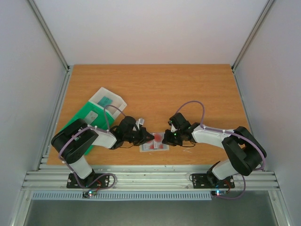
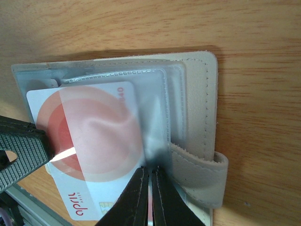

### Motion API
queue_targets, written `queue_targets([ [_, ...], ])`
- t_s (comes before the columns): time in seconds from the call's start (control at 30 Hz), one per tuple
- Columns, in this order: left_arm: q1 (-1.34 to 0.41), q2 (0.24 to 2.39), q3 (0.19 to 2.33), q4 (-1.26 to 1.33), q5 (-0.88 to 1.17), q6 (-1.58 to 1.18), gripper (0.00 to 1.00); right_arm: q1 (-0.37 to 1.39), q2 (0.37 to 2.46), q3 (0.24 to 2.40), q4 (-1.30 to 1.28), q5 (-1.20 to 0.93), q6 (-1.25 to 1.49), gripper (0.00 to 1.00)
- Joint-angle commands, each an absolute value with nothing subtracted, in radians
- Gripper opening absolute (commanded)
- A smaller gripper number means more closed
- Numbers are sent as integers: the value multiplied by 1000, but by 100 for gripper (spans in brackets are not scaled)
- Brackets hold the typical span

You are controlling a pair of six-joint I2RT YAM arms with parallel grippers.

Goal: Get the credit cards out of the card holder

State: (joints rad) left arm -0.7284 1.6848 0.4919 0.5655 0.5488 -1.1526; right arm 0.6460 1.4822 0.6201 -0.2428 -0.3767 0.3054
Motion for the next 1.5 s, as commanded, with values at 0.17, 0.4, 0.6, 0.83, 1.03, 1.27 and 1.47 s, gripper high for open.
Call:
queue_targets([
  [0.17,-731,1552,550,301,462,-1028,1,644,1502,622,-258,-354,302,5],
  [0.4,-731,1466,566,147,404,-996,0,644,1489,621,-244,-370,298,5],
  [0.6,-731,1400,621,-52,365,-943,0,643,1414,656,-287,-373,246,5],
  [0.83,-732,1278,670,-194,393,-860,0,600,1240,692,-371,-467,125,7],
  [1.03,-732,1160,734,-335,486,-720,0,569,1120,804,-544,-582,-22,12],
  [1.27,-732,1062,770,-401,637,-635,0,564,1081,910,-672,-735,-101,23],
  [1.47,-733,1043,764,-373,776,-619,0,564,1126,936,-668,-815,-102,35],
])
